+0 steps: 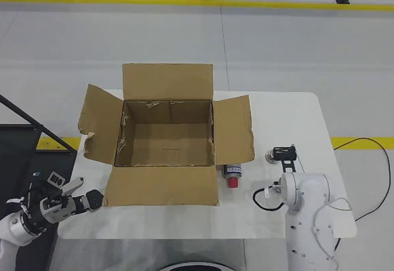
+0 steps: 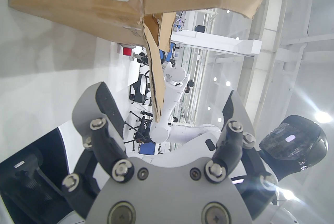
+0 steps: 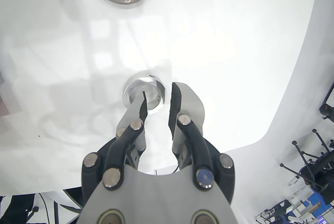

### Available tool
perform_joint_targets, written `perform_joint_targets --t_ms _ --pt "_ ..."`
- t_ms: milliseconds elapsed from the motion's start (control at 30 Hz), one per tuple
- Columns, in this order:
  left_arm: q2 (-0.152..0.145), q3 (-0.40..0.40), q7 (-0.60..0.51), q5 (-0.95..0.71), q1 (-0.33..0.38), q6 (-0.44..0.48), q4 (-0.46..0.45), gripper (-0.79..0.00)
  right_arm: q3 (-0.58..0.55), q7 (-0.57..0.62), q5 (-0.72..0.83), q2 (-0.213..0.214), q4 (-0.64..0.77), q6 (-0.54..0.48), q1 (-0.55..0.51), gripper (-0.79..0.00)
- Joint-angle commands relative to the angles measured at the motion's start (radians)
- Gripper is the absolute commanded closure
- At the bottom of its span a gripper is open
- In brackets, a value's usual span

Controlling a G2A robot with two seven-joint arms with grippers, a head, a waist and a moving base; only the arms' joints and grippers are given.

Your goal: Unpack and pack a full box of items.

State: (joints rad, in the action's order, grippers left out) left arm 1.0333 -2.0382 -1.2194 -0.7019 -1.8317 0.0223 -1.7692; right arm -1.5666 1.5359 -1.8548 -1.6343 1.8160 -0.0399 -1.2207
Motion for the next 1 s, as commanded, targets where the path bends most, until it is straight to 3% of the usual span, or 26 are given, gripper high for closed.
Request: perform_joint_targets --t_ms 0,100,233,333,533,633,967 --pt "0.0 0.0 0.0 0.0 0.0 0.0 0.0 -0.785 0.001 0.0 -0.003 -0.002 0.002 0.006 0.003 -0.24" --pt "0.0 0.0 0.0 0.0 0.0 0.0 0.0 -0.785 0.0 0.0 -0.009 -0.004 0.02 0.011 0.01 -0.305" --pt "0.0 0.0 0.0 0.0 0.0 0.0 0.0 -0.785 -0.009 0.0 0.018 -0.008 0.071 0.004 0.013 -0.326" --pt "0.001 0.005 0.033 0.013 0.002 0.001 -0.006 -0.785 -0.014 0.0 0.077 -0.011 0.131 0.001 0.005 -0.477" --pt "-0.001 0.011 0.073 0.147 -0.027 0.07 -0.053 -0.785 -0.065 -0.004 0.353 -0.013 0.269 -0.003 -0.02 -0.65" --pt "-0.001 0.02 0.08 0.176 -0.045 0.1 -0.073 -0.785 -0.107 -0.026 0.477 -0.009 0.306 -0.015 -0.041 -0.785" --pt "0.001 0.04 0.073 0.151 -0.055 0.123 -0.088 -0.785 -0.127 -0.017 0.54 -0.005 0.332 -0.028 -0.053 -0.785"
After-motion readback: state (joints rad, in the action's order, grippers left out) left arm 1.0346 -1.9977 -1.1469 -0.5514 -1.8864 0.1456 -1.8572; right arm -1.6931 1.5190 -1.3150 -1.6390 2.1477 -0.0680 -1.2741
